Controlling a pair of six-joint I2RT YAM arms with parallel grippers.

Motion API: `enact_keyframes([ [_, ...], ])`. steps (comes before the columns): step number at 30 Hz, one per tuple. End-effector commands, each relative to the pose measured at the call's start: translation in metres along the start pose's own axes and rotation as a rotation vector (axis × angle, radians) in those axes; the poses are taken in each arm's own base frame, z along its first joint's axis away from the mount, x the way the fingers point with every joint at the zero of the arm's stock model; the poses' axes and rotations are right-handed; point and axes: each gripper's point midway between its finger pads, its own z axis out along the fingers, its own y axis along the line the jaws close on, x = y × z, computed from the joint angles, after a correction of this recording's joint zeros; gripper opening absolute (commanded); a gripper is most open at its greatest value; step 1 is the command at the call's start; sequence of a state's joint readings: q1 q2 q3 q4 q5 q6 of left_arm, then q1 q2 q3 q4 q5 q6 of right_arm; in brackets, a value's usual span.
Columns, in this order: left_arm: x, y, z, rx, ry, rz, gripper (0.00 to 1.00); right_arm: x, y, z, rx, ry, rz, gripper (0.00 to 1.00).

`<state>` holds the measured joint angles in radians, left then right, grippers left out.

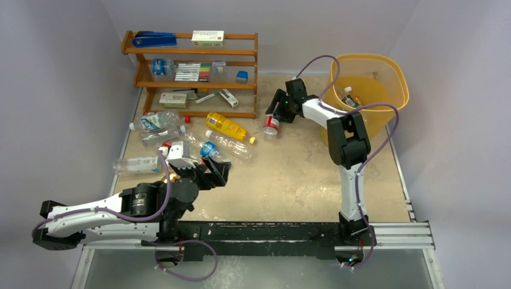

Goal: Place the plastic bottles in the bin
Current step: Pick up the plastic bottle at the center of the board, then place the plastic bottle in the trash bin.

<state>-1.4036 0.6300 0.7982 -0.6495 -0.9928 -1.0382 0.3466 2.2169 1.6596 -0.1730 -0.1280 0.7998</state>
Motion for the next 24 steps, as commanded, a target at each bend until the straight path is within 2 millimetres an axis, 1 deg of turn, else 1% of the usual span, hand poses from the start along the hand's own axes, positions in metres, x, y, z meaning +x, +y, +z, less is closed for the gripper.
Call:
enact_keyframes([
  [1, -0.003, -0.001, 0.000, -0.005, -0.016, -0.017, 0.92, -0.016, 0.024, -0.037, -0.077, -0.073, -0.099, 0.68],
  [4, -0.001, -0.002, 0.001, -0.008, -0.014, -0.012, 0.92, -0.028, 0.031, -0.062, -0.085, -0.127, -0.145, 0.62],
  [7, 0.001, -0.003, 0.002, -0.010, -0.010, -0.006, 0.92, -0.040, 0.041, -0.093, -0.100, -0.183, -0.190, 0.59],
  [12, 0.003, -0.003, 0.003, -0.012, -0.008, -0.001, 0.92, -0.057, 0.066, -0.156, -0.170, -0.285, -0.258, 0.59],
  [15, 0.003, -0.003, 0.004, -0.013, -0.009, -0.002, 0.92, -0.060, 0.084, -0.198, -0.226, -0.308, -0.281, 0.59],
  [19, 0.003, -0.004, 0.004, -0.013, -0.010, -0.004, 0.92, -0.081, 0.101, -0.262, -0.249, -0.419, -0.329, 0.60],
  [20, 0.004, -0.005, 0.005, -0.013, -0.008, -0.002, 0.92, -0.089, 0.106, -0.281, -0.255, -0.458, -0.339, 0.60],
  [21, 0.004, -0.005, 0.005, -0.012, -0.008, -0.001, 0.92, -0.095, 0.108, -0.299, -0.258, -0.487, -0.347, 0.61],
  [22, 0.005, -0.006, 0.005, -0.010, -0.006, -0.001, 0.92, -0.101, 0.107, -0.312, -0.257, -0.507, -0.349, 0.60],
  [24, 0.005, -0.007, 0.006, -0.010, -0.006, 0.000, 0.92, -0.117, 0.101, -0.339, -0.255, -0.554, -0.346, 0.60],
])
